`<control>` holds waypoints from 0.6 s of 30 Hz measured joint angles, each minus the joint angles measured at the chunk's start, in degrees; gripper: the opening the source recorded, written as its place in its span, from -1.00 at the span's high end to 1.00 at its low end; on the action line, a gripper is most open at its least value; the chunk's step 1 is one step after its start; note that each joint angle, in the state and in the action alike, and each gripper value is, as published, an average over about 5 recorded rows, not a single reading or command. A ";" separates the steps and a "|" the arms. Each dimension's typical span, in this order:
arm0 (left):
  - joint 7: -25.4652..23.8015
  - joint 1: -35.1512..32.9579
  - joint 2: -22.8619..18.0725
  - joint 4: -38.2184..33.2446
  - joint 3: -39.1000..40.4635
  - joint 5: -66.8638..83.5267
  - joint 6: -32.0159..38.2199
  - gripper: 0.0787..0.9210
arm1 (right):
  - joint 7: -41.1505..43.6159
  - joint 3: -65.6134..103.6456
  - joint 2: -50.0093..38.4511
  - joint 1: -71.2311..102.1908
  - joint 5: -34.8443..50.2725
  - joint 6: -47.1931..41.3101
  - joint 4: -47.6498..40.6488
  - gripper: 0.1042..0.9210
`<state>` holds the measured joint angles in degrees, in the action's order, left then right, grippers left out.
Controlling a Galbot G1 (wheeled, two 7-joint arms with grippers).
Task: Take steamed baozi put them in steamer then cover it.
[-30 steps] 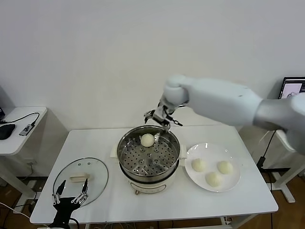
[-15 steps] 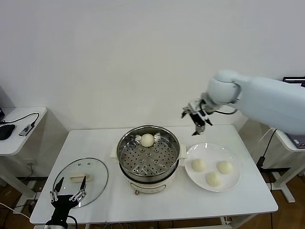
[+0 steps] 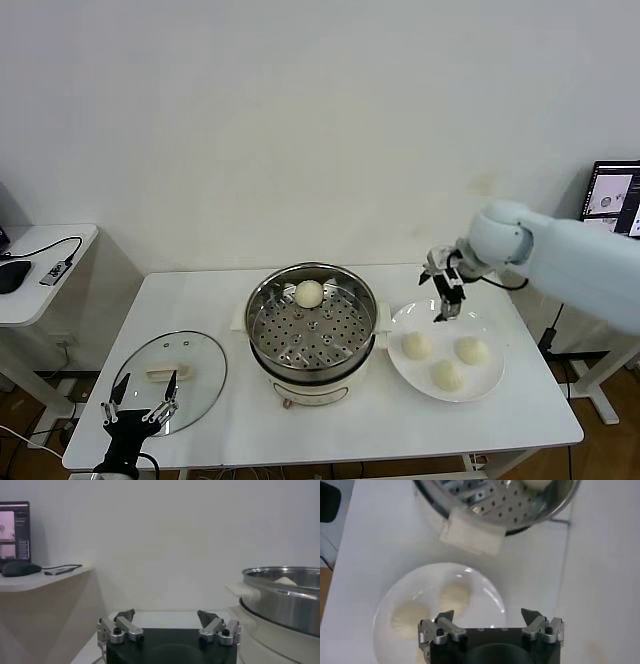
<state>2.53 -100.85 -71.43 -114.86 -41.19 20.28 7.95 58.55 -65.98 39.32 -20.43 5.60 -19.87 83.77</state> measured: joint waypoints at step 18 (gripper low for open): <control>-0.01 0.18 0.36 0.36 -0.57 -0.36 0.17 -0.77 | -0.77 7.92 4.33 13.71 -8.43 1.90 -7.16 -0.76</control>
<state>2.52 -100.67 -71.06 -114.50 -41.75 19.92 8.12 57.78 -58.06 43.65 -6.72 -2.83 -17.98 76.61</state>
